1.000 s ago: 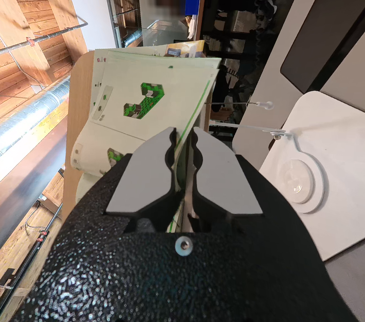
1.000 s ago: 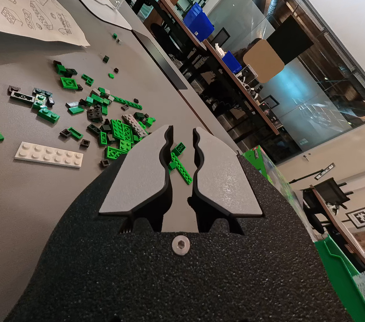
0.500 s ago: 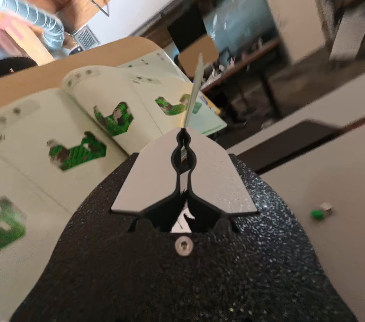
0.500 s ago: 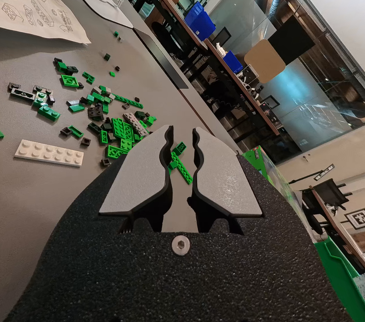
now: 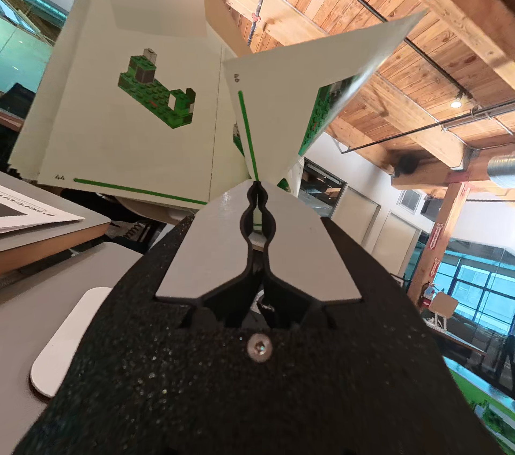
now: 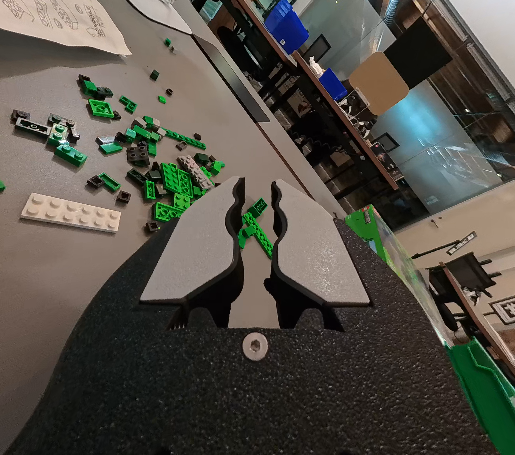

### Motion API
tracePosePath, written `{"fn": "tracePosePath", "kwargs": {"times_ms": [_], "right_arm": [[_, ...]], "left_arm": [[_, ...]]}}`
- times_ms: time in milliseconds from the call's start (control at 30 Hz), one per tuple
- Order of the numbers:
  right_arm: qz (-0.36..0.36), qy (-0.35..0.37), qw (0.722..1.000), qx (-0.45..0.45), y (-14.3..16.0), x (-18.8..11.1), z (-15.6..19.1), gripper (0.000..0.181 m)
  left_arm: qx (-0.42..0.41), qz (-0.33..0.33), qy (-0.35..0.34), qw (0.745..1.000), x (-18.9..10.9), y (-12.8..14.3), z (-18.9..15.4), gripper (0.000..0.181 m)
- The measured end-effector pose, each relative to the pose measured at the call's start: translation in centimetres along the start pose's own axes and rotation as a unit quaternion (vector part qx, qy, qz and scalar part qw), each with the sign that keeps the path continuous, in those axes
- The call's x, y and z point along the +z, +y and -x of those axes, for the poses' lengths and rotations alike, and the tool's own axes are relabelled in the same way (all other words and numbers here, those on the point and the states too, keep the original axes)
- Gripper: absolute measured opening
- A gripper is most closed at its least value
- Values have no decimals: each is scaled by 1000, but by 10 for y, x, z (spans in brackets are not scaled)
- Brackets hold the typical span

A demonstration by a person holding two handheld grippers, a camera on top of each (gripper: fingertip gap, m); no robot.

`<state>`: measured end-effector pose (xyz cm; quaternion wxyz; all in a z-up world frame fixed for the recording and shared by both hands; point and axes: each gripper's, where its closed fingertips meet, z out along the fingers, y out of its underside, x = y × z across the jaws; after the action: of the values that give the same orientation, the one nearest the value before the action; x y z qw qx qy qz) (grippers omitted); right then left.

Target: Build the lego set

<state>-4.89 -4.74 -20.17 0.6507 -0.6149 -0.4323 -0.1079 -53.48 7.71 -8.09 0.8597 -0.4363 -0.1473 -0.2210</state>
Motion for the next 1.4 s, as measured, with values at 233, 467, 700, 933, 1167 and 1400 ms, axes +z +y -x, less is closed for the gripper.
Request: {"fn": "tracePosePath", "kwargs": {"times_ms": [233,467,700,933,1167,1400], "right_arm": [[2,0,1000,3,2,1,1,18],[1,1,1000,-1,2,2,1,17],[2,-1,1000,-2,2,2,3,17],[4,-2,1000,-3,3,3,3,17],[3,2,1000,-5,3,2,1,17],[3,5,1000,-5,3,2,0,17]], "left_arm": [[-28,-2,-4,1000,-1,-1,6,0],[-36,-3,-3,999,-2,-2,7,0],[16,-8,0,1000,-4,-4,-3,0],[11,-7,-1,1000,-4,-4,-1,0],[11,-8,-4,1000,-5,-3,0,0],[-1,-10,-9,1000,-6,-2,3,0]]}}
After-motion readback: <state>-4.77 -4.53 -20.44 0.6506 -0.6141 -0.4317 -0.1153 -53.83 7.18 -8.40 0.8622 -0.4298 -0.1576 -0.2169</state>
